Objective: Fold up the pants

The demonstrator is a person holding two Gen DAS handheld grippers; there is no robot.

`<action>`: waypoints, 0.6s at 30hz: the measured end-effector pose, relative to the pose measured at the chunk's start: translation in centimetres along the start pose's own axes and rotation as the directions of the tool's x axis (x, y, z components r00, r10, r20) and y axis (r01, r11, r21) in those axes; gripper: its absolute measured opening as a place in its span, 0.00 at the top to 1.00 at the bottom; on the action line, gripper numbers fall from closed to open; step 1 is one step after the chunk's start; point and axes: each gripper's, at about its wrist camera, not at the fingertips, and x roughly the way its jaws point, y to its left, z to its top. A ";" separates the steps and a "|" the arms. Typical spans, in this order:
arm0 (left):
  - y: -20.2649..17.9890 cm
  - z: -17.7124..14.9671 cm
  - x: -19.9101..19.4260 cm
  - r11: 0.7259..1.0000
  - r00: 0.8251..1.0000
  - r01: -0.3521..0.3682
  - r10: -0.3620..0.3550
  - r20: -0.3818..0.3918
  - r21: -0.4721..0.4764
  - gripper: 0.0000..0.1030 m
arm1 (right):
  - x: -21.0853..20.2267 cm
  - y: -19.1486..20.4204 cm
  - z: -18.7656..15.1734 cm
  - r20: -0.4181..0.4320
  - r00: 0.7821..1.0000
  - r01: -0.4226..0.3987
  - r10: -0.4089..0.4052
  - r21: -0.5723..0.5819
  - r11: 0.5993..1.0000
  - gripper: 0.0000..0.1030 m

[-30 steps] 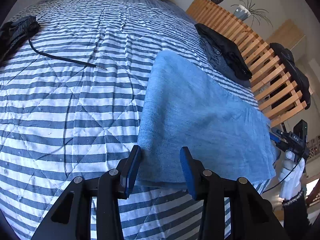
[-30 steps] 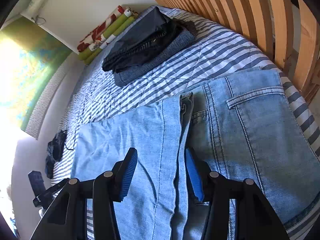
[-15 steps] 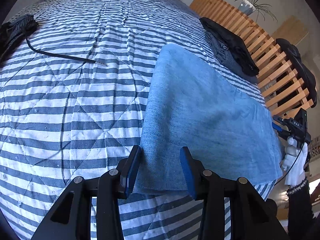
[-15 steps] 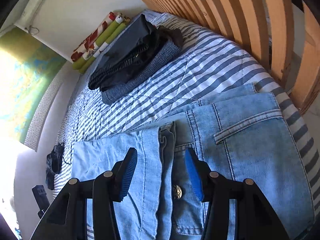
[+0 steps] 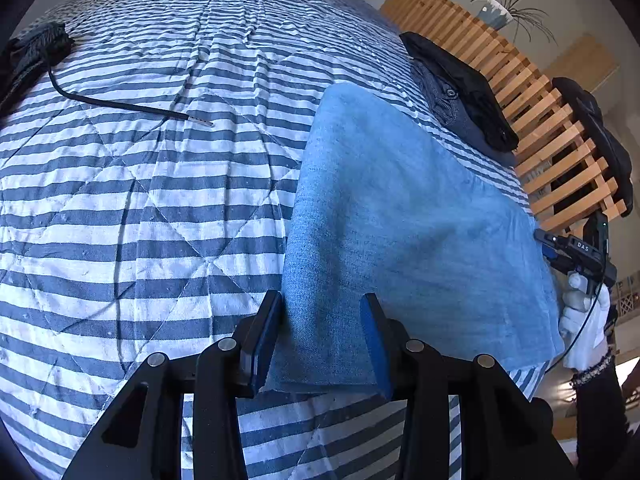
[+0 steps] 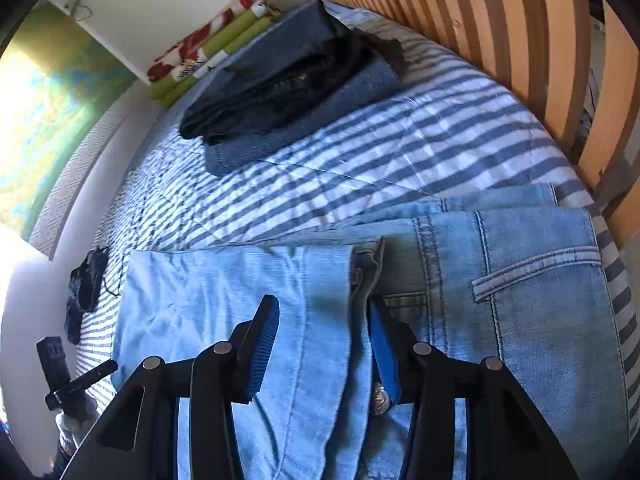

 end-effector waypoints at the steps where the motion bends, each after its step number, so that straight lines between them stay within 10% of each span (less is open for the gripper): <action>1: 0.1 0.0 0.0 1.000 1.000 0.000 0.000 -0.001 0.001 0.58 | 0.1 -0.3 0.1 0.013 1.000 -0.010 0.009 0.019 1.000 0.60; 6: 0.5 0.0 0.0 1.000 1.000 -0.006 0.006 0.003 -0.010 0.58 | -0.5 2.8 0.0 0.059 0.989 0.141 -0.138 -0.058 0.988 0.91; 14: 0.0 0.4 0.5 1.000 1.000 -0.003 0.003 0.016 -0.006 0.57 | -1.6 6.4 2.9 0.180 0.943 0.316 -0.281 -0.207 0.926 0.92; 18: 0.2 0.4 0.0 1.000 0.999 -0.025 0.025 0.034 -0.002 0.55 | 2.6 5.3 3.8 0.038 0.949 0.312 -0.312 -0.250 0.917 0.91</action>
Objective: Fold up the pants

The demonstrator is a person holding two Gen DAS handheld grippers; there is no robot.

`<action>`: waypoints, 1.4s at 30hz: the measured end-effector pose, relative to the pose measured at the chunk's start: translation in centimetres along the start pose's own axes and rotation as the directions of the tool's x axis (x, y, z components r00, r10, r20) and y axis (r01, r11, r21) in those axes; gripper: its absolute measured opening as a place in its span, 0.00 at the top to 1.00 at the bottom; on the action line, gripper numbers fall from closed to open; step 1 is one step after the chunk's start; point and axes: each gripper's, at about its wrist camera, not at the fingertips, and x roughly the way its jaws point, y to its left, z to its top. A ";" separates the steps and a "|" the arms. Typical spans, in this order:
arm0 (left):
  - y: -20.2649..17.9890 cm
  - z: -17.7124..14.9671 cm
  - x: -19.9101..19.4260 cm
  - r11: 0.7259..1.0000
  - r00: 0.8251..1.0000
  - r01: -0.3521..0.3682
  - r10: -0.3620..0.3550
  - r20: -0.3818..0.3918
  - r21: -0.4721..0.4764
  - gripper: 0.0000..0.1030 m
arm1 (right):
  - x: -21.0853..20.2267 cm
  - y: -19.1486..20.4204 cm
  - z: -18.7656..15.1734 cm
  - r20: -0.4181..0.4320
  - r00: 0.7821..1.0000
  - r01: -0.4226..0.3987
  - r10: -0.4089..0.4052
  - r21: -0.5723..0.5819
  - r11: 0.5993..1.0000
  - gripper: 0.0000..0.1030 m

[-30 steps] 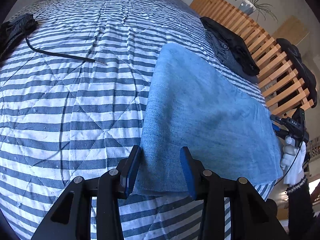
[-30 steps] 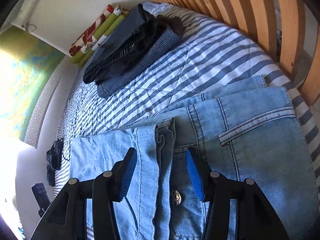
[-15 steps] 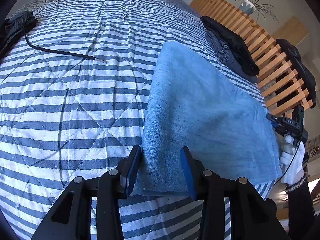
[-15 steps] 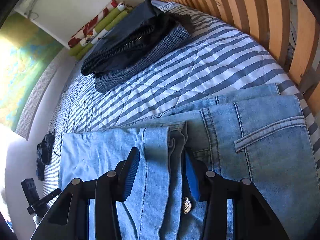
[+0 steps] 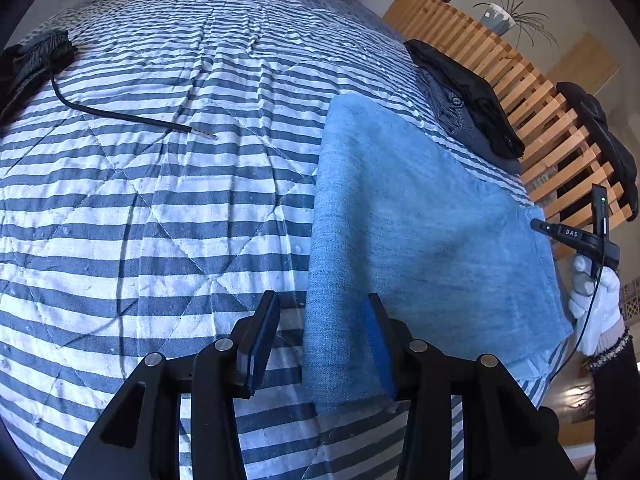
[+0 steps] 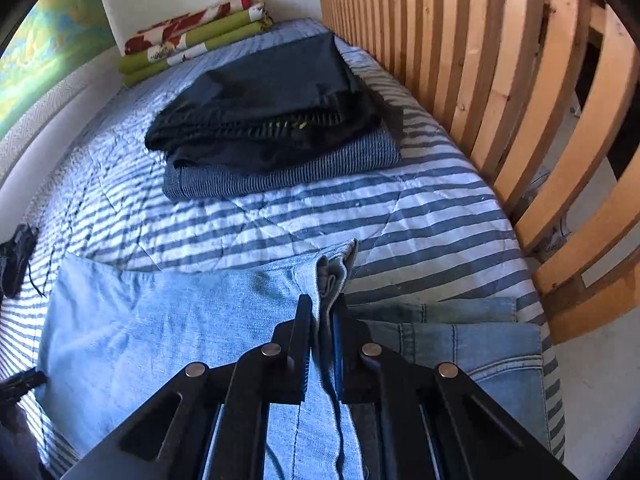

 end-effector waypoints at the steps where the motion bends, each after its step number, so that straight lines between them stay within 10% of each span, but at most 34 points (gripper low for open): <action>1: 0.2 0.1 -0.2 1.000 1.000 0.001 -0.001 0.002 -0.004 0.55 | 0.6 -0.3 0.0 -0.047 0.999 0.011 -0.010 0.005 1.000 0.90; 5: 0.7 0.5 -1.6 1.000 0.999 0.014 -0.013 0.049 -0.012 0.55 | -3.0 -1.0 0.2 0.025 0.996 0.086 -0.088 0.079 0.993 0.76; 9: -0.9 1.2 -2.1 0.997 0.996 0.064 -0.066 0.053 0.031 0.55 | -7.2 2.1 -1.6 0.103 0.995 -0.012 0.011 0.010 1.000 0.75; 15: -4.7 1.5 0.5 0.983 0.990 0.144 -0.143 -0.010 0.115 0.55 | -4.0 5.3 -7.7 -0.075 0.996 0.030 -0.037 -0.093 0.995 0.75; 20: -6.0 0.1 1.9 0.979 0.999 0.020 -0.012 -0.044 0.204 0.56 | -4.1 4.2 -11.9 -0.165 0.985 0.028 -0.045 -0.104 0.994 0.78; 23: -8.7 0.1 0.5 0.967 0.994 0.103 -0.106 -0.001 0.232 0.56 | -6.3 5.0 -9.8 -0.131 0.991 -0.014 0.004 -0.077 0.997 0.78; 30: -15.7 -1.4 4.7 0.916 0.943 0.323 -0.291 -0.161 0.236 0.55 | -6.4 11.2 -2.0 -0.057 0.980 -0.197 0.193 -0.086 0.977 0.78; 39: -16.4 -4.8 6.4 0.911 0.945 0.313 -0.270 -0.187 0.268 0.53 | 3.4 15.6 1.1 -0.265 0.885 -0.393 0.383 0.016 0.920 0.78; 42: -17.0 -5.2 6.6 0.908 0.948 0.309 -0.268 -0.174 0.283 0.49 | 5.9 17.1 1.8 -0.236 0.906 -0.364 0.352 -0.009 0.931 0.83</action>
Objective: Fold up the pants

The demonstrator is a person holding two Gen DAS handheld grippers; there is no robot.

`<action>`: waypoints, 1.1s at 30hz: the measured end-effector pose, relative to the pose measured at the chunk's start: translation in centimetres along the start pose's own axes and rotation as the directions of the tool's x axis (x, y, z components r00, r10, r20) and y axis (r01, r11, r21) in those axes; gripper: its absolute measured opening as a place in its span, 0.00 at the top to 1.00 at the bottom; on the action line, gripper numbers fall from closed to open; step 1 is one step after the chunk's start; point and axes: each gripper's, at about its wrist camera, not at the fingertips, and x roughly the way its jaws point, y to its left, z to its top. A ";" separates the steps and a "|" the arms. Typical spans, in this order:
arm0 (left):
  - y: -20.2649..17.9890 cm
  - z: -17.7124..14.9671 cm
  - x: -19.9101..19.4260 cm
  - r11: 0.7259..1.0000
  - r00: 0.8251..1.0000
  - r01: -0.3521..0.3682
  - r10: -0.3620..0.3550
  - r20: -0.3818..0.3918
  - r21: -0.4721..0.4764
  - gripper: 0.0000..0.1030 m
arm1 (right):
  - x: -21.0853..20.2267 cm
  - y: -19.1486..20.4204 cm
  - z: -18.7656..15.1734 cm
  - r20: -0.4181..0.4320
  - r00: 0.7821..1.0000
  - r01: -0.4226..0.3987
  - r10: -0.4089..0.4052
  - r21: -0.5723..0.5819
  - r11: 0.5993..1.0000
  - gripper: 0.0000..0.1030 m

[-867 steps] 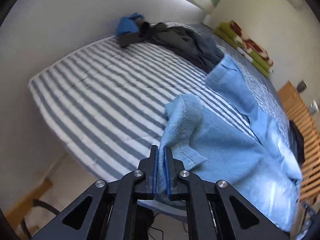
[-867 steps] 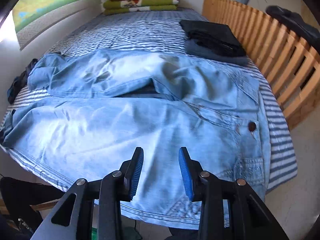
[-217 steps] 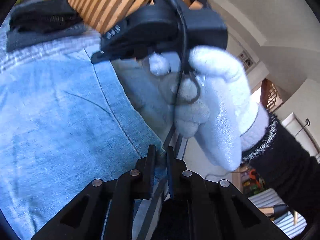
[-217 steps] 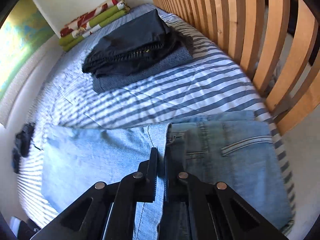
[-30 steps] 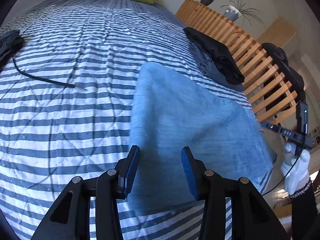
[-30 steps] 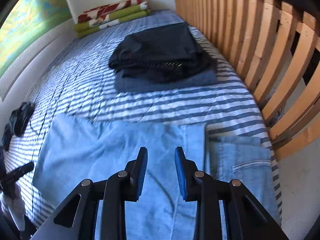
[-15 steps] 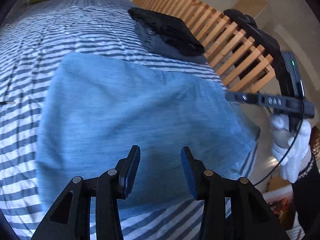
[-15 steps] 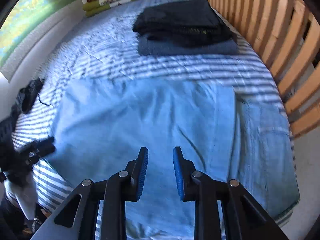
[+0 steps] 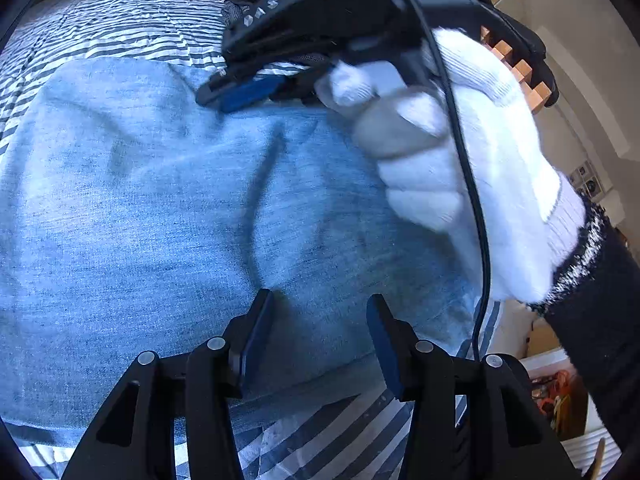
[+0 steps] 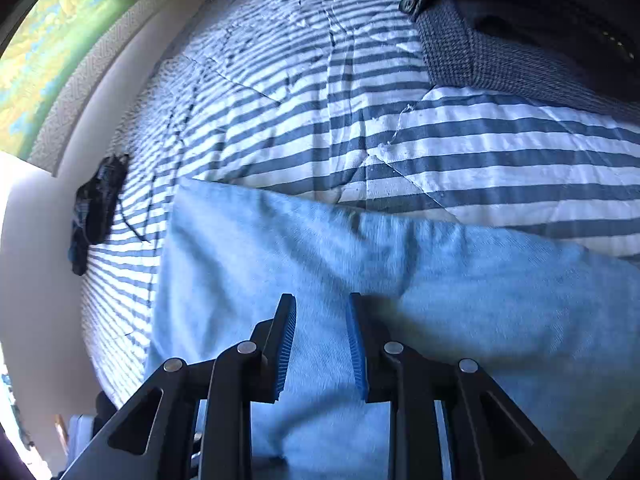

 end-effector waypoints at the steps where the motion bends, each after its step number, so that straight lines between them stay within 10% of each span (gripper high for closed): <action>1: -0.2 -0.1 0.0 1.000 1.000 -0.002 0.002 0.001 0.006 0.49 | -0.4 0.3 0.9 0.057 0.998 0.027 -0.026 -0.014 1.000 0.83; 4: -0.2 -0.4 -0.2 1.000 1.000 0.006 -0.006 -0.007 0.013 0.48 | -2.8 -0.6 2.4 0.175 0.983 0.044 -0.054 0.064 0.997 0.79; 10: 1.1 -0.5 -2.6 1.000 0.998 0.009 -0.007 0.060 -0.029 0.48 | -6.1 -1.1 -1.8 0.118 0.991 -0.070 0.067 0.023 0.997 0.78; 12: 1.9 -0.6 -4.7 0.999 0.994 -0.013 0.017 0.105 -0.039 0.48 | -4.7 -1.8 -4.2 0.054 0.999 0.000 -0.002 0.029 1.000 0.78; 14: 3.9 -1.4 -8.4 0.995 0.981 -0.069 0.081 0.179 -0.075 0.48 | -3.5 -2.5 -5.5 0.033 0.994 0.106 -0.106 0.008 0.994 0.81; 20: 12.1 -3.9 -15.2 0.909 0.914 -0.228 0.323 0.245 -0.349 0.40 | -6.3 0.0 -6.1 0.125 0.992 0.038 -0.037 -0.007 0.999 0.78; 25: 15.2 -4.1 -12.5 0.900 0.961 -0.136 0.222 0.166 -0.415 0.37 | -2.1 4.5 -5.2 0.038 0.998 0.048 -0.047 -0.031 0.998 0.76; 33: 13.6 -4.0 -11.0 0.930 0.958 -0.087 0.177 0.227 -0.358 0.88 | 3.4 16.2 0.3 -0.098 0.993 0.055 -0.067 -0.117 0.992 0.54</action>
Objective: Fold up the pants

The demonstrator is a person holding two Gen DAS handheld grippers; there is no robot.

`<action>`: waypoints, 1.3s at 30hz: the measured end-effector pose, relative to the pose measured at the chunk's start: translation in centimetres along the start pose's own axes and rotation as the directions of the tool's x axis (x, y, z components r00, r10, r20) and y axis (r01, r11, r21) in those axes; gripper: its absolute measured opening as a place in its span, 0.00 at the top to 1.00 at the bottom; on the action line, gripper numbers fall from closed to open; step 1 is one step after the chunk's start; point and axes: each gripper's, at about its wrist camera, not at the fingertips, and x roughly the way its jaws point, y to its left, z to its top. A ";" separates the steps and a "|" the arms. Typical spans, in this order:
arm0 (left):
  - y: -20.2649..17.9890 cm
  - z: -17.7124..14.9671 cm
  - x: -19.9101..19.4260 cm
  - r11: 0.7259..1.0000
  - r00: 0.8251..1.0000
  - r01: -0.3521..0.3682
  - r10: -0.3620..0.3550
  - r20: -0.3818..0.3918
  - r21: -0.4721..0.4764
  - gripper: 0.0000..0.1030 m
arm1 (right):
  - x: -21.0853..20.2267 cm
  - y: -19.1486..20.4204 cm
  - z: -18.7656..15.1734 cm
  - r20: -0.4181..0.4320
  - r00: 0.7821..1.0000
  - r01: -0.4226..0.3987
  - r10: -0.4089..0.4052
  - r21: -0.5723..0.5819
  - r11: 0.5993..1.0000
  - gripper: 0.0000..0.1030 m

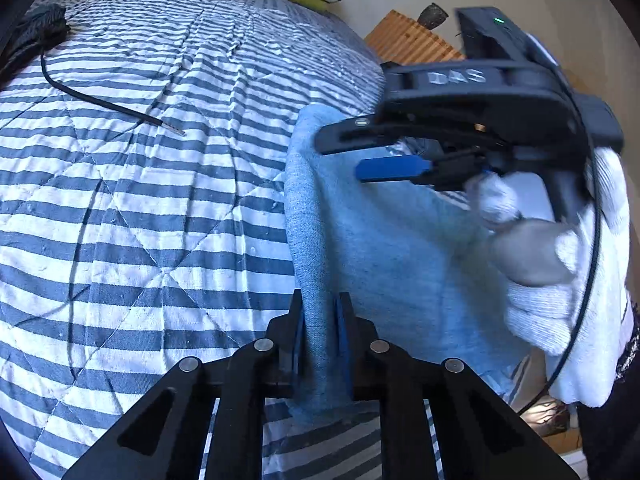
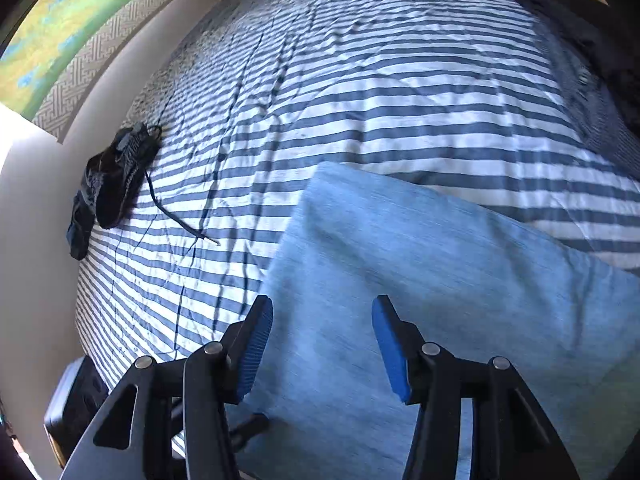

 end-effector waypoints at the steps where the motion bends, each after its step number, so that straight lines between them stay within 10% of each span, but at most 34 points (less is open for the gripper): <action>1: -0.2 0.0 -0.4 1.000 1.000 0.017 -0.018 0.017 0.003 0.89 | 0.7 1.3 0.6 -0.028 0.999 0.031 -0.031 -0.010 0.999 0.54; 8: -0.6 0.0 -1.7 0.997 0.995 0.079 -0.080 0.056 0.006 0.91 | 4.4 6.9 0.5 -0.108 0.927 0.333 -0.358 -0.201 0.921 0.46; 12: -0.6 -0.1 -3.2 0.994 0.990 0.111 -0.110 0.084 -0.013 0.93 | 3.1 5.3 0.2 -0.070 0.959 0.268 -0.275 -0.102 0.958 0.87; 19: -6.4 1.2 -4.8 0.984 0.979 0.130 -0.147 0.140 0.121 0.93 | -4.8 3.2 -1.6 0.125 0.987 0.108 -0.100 -0.063 0.992 0.96; 28: -21.9 1.5 1.6 0.914 0.950 0.288 -0.311 0.036 0.287 0.93 | -17.4 -9.0 -6.6 0.351 0.936 -0.021 -0.042 0.175 0.984 0.96; 39: -43.6 -7.0 14.4 0.795 0.895 0.446 -0.389 -0.217 0.412 0.93 | -23.5 -28.6 -16.3 0.341 0.877 0.150 -0.340 0.478 0.866 0.96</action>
